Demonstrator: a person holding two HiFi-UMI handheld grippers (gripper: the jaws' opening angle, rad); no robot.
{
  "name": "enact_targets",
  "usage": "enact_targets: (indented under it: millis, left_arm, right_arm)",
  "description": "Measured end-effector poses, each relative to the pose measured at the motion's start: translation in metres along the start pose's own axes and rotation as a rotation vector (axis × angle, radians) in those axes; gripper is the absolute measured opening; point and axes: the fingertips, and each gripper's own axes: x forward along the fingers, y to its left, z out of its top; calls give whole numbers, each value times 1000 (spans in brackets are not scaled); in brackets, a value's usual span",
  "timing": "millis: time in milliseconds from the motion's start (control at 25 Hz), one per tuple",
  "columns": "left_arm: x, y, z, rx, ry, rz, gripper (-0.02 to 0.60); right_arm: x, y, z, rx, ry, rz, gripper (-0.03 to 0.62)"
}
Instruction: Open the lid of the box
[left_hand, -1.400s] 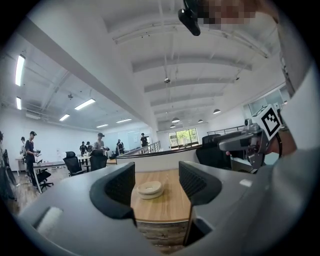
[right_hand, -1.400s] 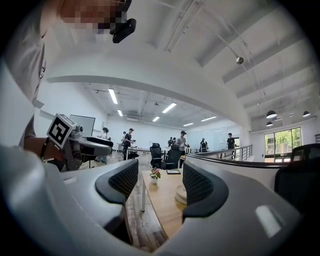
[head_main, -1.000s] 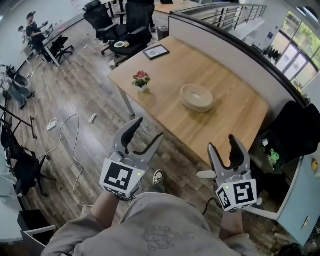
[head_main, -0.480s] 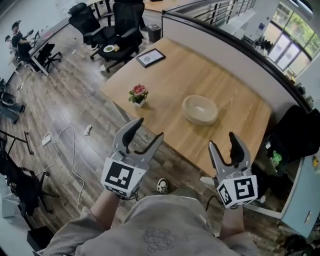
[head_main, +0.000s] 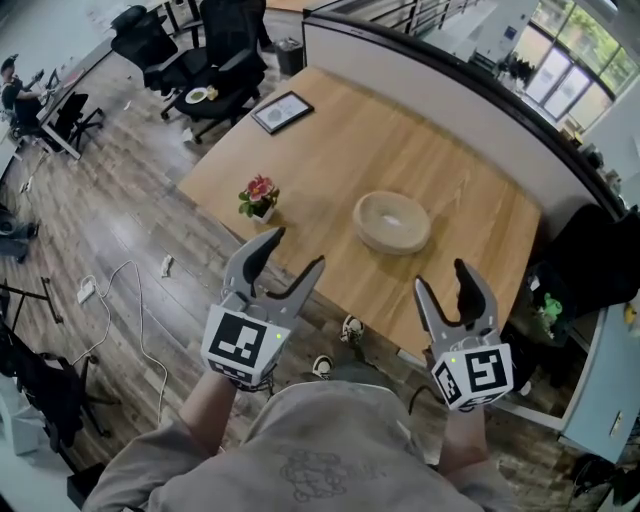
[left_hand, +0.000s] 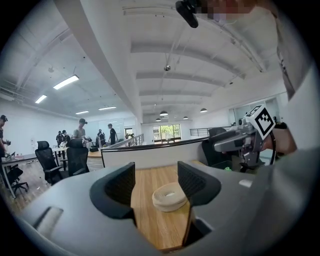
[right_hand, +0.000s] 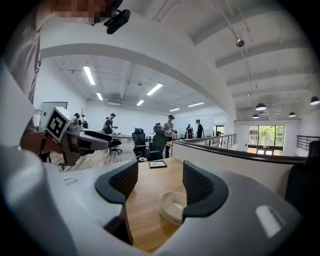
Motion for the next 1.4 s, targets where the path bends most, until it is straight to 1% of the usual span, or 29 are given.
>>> enact_targets:
  millis: [240, 560, 800, 1000, 1120, 1160, 1280, 1320, 1400]
  left_arm:
    - [40, 6, -4, 11, 28, -14, 265]
    - [105, -1, 1, 26, 98, -33, 268]
    - [148, -2, 3, 57, 128, -28, 272]
    - [168, -9, -2, 72, 153, -66, 275]
    - [180, -14, -2, 87, 153, -92, 275]
    - [183, -15, -1, 81, 150, -101, 275]
    - [189, -16, -2, 21, 144, -124, 275]
    - [190, -14, -3, 15, 146, -129, 275]
    - [193, -10, -6, 29, 153, -140, 275]
  right_arm:
    - [26, -28, -7, 13, 9, 3, 268]
    - [57, -88, -9, 19, 22, 29, 268]
    - [82, -122, -23, 12, 55, 50, 268]
    - [87, -138, -32, 29, 65, 49, 268]
    - [85, -146, -38, 63, 73, 49, 268]
    - [84, -149, -40, 74, 76, 47, 268]
    - [84, -154, -43, 88, 89, 37, 268]
    - [85, -154, -44, 94, 94, 35, 268]
    - [87, -154, -45, 108, 101, 31, 268]
